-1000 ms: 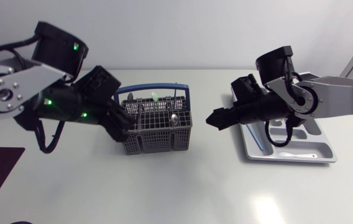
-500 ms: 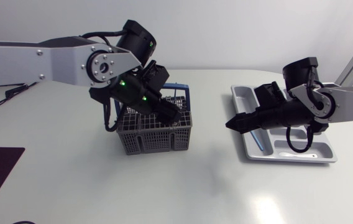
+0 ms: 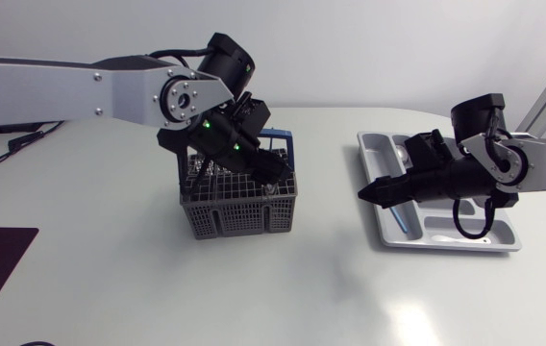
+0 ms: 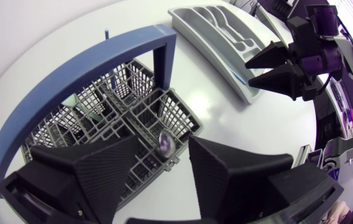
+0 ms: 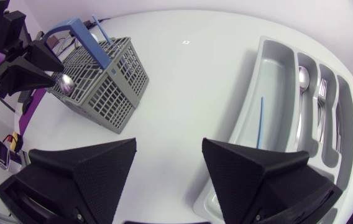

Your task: Unload the cutlery basket into the drawer organizer.

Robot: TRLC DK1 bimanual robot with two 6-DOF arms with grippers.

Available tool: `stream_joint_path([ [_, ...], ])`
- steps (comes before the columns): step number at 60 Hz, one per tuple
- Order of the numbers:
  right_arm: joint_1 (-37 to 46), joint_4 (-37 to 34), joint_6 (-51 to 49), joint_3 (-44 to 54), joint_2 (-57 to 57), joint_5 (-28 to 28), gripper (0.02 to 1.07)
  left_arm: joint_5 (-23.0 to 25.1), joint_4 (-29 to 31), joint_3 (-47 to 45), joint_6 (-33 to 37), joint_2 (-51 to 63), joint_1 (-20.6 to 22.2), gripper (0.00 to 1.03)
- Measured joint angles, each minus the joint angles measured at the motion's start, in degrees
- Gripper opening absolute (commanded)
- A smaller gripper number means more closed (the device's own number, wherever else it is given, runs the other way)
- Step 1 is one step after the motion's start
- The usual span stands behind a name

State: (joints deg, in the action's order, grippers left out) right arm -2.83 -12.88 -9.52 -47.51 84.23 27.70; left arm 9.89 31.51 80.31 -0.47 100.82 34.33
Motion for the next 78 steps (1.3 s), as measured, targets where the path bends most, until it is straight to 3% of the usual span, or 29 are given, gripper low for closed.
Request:
stream_joint_path([
  [8, 0.07, 0.0, -0.17, 0.0, 0.0, 0.2, 0.79, 0.2, 0.0, 0.0, -0.02, 0.13, 0.0, 0.59],
  [16, 0.07, 0.0, -0.17, 0.0, 0.0, 0.22, 0.79, 0.98, 0.0, 0.0, -0.04, 0.28, 0.2, 0.47],
  [26, -0.07, 0.0, -0.17, 0.04, 0.0, 0.48, 0.79, 2.34, 0.02, 0.0, -0.63, 0.98, 0.37, 0.46],
  [41, -0.74, 0.0, -0.17, 0.37, -0.02, 0.66, 0.79, 3.39, 0.15, 0.0, -0.68, 1.36, 0.35, 0.23],
  [78, -10.1, -0.02, -1.18, 0.92, -5.9, 3.13, 0.83, 9.7, 1.29, 0.0, -1.03, 1.01, -1.62, 0.2],
])
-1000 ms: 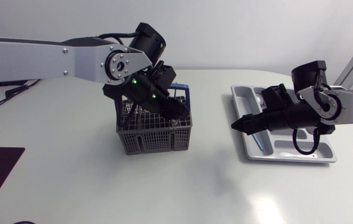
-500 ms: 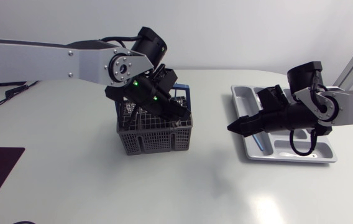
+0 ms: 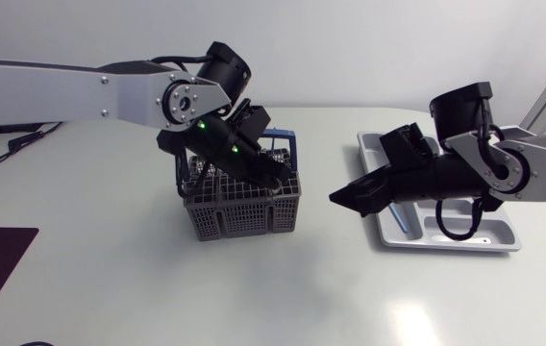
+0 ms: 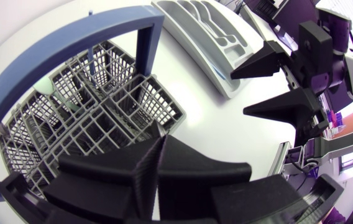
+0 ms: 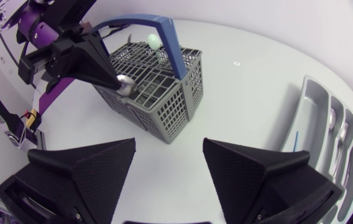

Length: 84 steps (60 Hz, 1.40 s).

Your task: Unload the cutlery basket into the drawer organizer.

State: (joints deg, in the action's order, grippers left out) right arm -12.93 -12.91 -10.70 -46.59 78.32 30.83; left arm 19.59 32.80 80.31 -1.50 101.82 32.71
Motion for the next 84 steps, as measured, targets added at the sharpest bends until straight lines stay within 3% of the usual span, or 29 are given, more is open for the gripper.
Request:
stream_joint_path([
  [43, -8.13, 1.53, -4.85, 2.25, -6.43, 0.09, 0.91, 7.26, 5.55, 0.0, 0.55, -9.01, -2.34, 0.2],
  [60, -6.71, 1.55, -9.42, 3.98, -9.64, 4.87, 0.92, 11.13, 13.0, 3.67, 6.43, -10.6, -2.34, 0.2],
  [84, -2.71, 1.29, -18.23, 7.45, -13.2, 9.79, 0.92, 13.59, 23.43, 9.75, 20.02, -9.77, -0.79, 0.2],
])
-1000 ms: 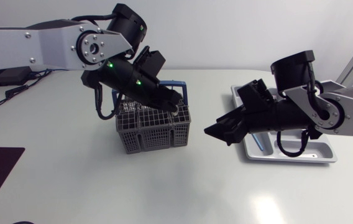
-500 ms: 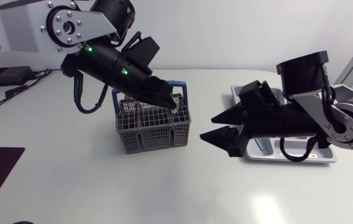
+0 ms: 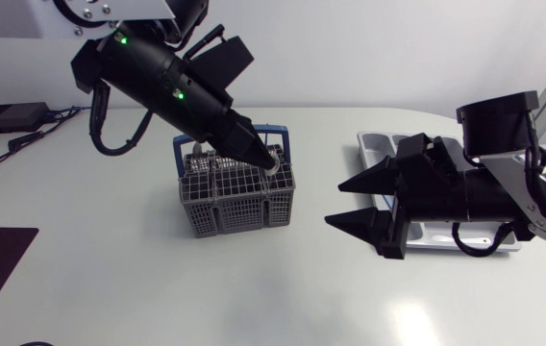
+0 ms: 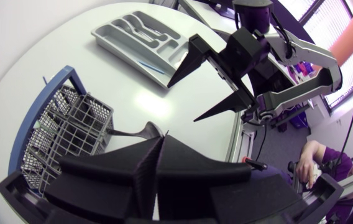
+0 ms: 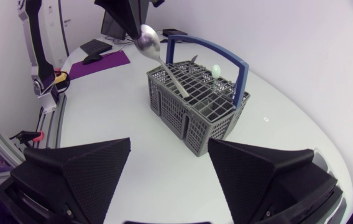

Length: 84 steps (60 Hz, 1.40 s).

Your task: Unload the cutlery basket into the drawer organizer.

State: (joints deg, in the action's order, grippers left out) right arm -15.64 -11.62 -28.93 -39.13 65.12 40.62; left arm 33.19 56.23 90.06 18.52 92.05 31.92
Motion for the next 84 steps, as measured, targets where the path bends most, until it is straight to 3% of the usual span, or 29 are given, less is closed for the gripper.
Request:
stream_joint_path([
  [16, -0.09, 0.0, -4.96, 3.58, -5.4, 0.79, 0.92, 5.42, 4.52, 0.0, 11.28, 2.51, 2.8, 0.17],
  [27, -2.64, -0.92, -7.93, 5.9, -9.4, 0.81, 0.91, 10.47, 13.51, 1.62, 20.24, 3.82, 4.59, 0.16],
  [38, -6.82, -3.93, -9.94, 7.45, -13.55, 1.16, 0.79, 11.61, 19.21, 2.93, 26.58, 5.88, 6.1, 0.15],
  [61, -12.94, -4.74, -10.14, 7.91, -16.28, 0.63, 0.53, 12.96, 21.92, 6.03, 29.53, 7.58, 7.98, 0.15],
  [75, -14.86, -3.58, -10.1, 8.24, -16.26, -0.42, 0.48, 13.55, 22.77, 6.97, 29.55, 8.52, 8.59, 0.15],
  [84, -15.06, -2.73, -9.9, 8.26, -15.96, -1.07, 0.37, 14.25, 23.21, 7.19, 29.55, 8.63, 8.98, 0.14],
])
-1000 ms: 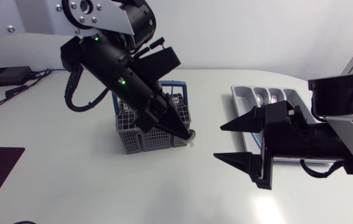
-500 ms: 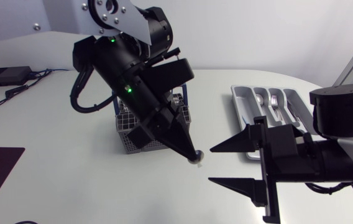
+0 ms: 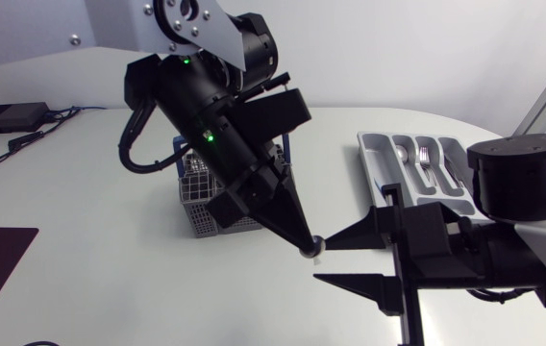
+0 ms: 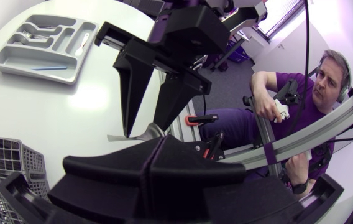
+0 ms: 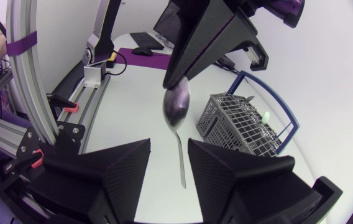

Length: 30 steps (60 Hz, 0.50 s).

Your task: Unload the cutlery basket into the drawer organizer.

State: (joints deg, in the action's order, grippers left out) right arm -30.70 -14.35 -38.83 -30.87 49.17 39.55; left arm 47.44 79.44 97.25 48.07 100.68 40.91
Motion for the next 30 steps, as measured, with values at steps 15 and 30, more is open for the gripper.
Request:
stream_joint_path([
  [15, 0.0, 0.04, 0.0, 0.04, 0.02, -0.22, 0.2, 0.31, 0.26, 0.0, 0.0, 0.22, 0.28, 0.14],
  [30, -0.31, 0.24, 0.02, 0.15, 0.09, -0.42, 0.13, 0.35, 0.66, 0.0, 0.0, 0.55, 0.9, 0.14],
])
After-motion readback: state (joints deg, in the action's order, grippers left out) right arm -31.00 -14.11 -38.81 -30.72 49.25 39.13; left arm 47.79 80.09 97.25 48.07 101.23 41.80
